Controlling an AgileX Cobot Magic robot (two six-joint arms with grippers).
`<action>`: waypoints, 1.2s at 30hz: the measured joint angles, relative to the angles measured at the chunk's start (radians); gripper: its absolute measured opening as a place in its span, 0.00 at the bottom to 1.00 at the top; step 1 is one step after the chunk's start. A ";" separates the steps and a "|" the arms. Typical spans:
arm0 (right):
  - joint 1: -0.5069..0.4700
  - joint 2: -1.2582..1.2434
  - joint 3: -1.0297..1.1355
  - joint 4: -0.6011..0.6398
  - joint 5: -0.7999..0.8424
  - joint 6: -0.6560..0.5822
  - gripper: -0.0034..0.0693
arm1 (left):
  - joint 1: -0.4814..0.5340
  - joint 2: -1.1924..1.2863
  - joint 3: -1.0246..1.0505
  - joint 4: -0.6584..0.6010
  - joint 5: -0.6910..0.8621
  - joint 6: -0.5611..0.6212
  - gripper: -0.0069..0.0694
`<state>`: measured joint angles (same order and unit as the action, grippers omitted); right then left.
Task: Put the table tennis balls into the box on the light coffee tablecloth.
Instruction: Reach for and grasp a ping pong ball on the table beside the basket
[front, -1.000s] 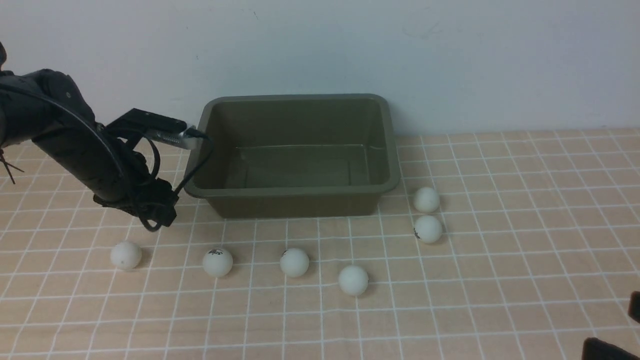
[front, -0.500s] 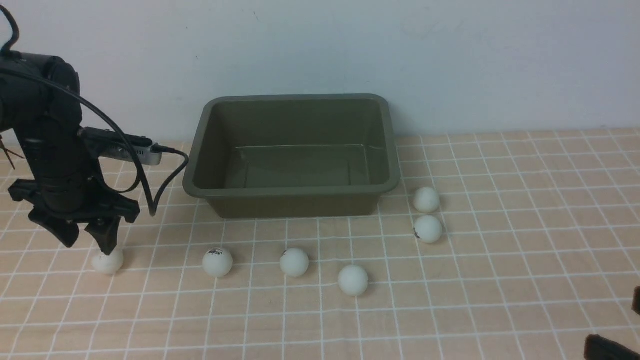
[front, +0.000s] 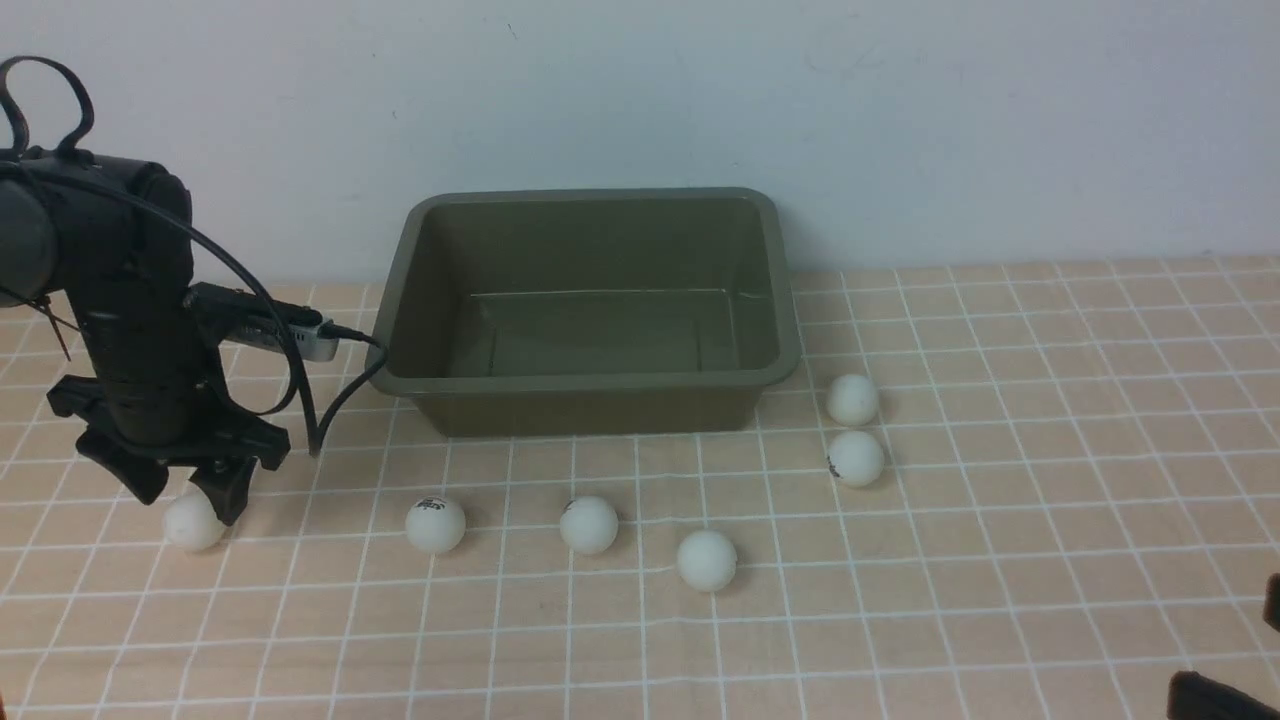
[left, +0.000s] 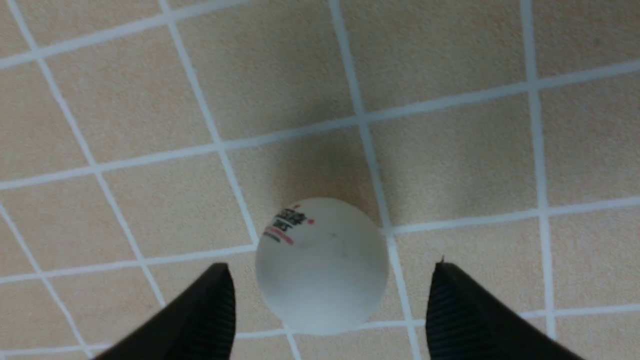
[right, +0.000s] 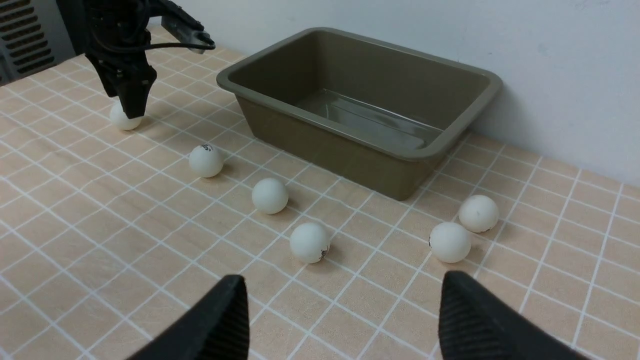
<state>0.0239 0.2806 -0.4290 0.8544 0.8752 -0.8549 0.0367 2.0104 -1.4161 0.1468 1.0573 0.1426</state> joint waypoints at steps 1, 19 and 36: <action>0.000 0.000 0.000 0.000 0.001 0.000 0.68 | 0.000 0.001 0.000 0.003 0.000 -0.001 0.65; 0.000 0.000 0.000 0.000 0.006 0.000 0.68 | 0.000 0.060 -0.001 0.016 -0.003 -0.019 0.65; 0.000 0.000 0.000 -0.002 0.008 0.000 0.68 | -0.001 0.061 -0.260 -0.183 0.120 0.087 0.50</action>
<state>0.0239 0.2806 -0.4290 0.8521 0.8828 -0.8549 0.0360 2.0716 -1.6757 -0.0363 1.1772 0.2292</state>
